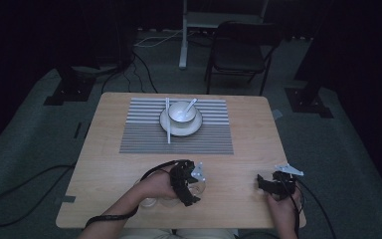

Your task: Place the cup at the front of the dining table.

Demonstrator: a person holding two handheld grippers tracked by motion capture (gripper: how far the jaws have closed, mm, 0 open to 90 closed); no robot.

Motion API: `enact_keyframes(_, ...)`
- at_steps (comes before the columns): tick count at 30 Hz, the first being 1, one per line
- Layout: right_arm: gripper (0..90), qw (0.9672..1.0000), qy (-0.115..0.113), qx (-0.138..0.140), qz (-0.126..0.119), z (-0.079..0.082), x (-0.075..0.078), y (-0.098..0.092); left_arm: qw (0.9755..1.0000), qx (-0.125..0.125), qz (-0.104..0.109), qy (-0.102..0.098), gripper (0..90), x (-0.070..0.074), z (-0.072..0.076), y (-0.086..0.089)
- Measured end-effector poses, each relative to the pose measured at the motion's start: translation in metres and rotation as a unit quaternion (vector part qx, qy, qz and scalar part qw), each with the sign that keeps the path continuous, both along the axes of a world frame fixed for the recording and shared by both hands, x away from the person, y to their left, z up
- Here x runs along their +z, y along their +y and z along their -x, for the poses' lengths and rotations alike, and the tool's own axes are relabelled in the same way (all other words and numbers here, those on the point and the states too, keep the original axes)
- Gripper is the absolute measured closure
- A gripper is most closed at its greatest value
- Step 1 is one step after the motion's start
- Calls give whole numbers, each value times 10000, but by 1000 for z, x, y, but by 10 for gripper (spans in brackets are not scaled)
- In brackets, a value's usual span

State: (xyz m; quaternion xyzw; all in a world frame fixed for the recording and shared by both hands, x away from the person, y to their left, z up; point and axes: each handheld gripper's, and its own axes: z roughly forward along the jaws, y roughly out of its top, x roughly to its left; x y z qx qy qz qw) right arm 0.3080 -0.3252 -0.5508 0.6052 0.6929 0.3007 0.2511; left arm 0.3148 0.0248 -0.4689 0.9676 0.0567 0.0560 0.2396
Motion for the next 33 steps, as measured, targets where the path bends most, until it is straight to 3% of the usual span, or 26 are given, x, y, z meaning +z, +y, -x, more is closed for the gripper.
enact_keyframes(5,117,10000,1,1,0,0,0,0,9999,-109,-68,-9,175,-1,-1,-2)
enact_keyframes(13,117,10000,0,0,-1,0,0,0,10000,-25,-13,73,180,-1,-4,-3)
enact_keyframes(18,117,10000,0,0,0,0,0,0,10000,17,25,-23,180,-1,-7,-6)
enact_keyframes(22,117,10000,0,1,1,0,0,0,10000,46,80,19,181,2,-12,-6)
enact_keyframes(31,117,10000,0,0,0,0,0,0,9995,306,45,-68,181,7,-25,-2)
enact_keyframes(33,117,10000,1,-1,-1,0,0,0,9991,393,120,-52,181,8,-30,2)
